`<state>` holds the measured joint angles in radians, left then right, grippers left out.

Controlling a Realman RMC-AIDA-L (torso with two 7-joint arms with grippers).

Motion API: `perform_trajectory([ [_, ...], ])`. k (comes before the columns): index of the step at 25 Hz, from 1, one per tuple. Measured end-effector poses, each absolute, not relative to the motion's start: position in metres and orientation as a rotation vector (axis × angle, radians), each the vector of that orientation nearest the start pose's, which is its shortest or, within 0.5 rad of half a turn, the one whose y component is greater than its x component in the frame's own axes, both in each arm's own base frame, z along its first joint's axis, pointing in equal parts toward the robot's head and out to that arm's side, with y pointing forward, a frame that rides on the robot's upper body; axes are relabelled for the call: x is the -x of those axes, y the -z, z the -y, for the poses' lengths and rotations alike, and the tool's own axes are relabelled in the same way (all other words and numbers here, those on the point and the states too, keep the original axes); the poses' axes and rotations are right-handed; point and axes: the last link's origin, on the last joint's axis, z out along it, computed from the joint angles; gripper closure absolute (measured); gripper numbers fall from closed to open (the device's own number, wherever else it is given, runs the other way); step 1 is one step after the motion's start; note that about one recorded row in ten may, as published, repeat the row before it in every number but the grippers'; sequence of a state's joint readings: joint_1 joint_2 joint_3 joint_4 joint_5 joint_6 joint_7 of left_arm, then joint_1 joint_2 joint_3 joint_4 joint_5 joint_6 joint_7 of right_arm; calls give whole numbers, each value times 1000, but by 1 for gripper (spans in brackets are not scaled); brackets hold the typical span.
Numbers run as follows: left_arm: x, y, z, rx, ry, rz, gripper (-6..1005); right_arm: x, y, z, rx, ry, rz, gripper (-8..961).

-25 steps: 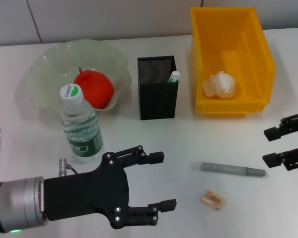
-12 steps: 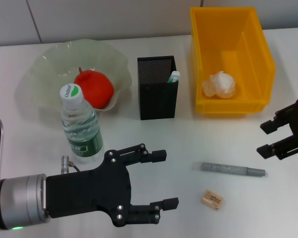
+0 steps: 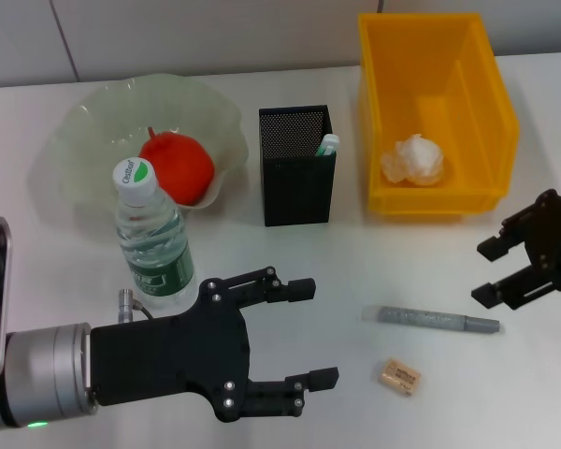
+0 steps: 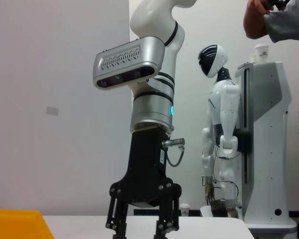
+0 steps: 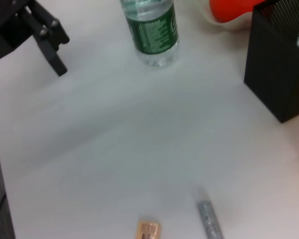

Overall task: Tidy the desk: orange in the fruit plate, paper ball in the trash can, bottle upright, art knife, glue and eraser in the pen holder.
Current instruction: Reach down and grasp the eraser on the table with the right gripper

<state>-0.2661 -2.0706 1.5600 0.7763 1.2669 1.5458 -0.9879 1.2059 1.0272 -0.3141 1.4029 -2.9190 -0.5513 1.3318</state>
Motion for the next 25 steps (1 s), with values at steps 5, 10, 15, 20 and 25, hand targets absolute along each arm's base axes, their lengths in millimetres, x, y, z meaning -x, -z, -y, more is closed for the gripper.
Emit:
perform_trajectory([
  [5, 210, 61, -247, 2876, 1095, 27, 199, -216, -87, -324, 2876, 205, -642, 303],
  [10, 211, 62, -247, 2877, 1093, 26, 199, -213, -94, -329, 2820, 8, -571, 306],
  [15, 210, 64, -248, 2881, 1091, 26, 199, -219, -97, -333, 2711, -101, -480, 310],
  [20, 211, 64, -249, 2880, 1084, 26, 198, -215, -76, -330, 2541, -141, -289, 314],
  [25, 210, 65, -251, 2883, 1081, 24, 198, -204, -63, -330, 2308, -95, -143, 317],
])
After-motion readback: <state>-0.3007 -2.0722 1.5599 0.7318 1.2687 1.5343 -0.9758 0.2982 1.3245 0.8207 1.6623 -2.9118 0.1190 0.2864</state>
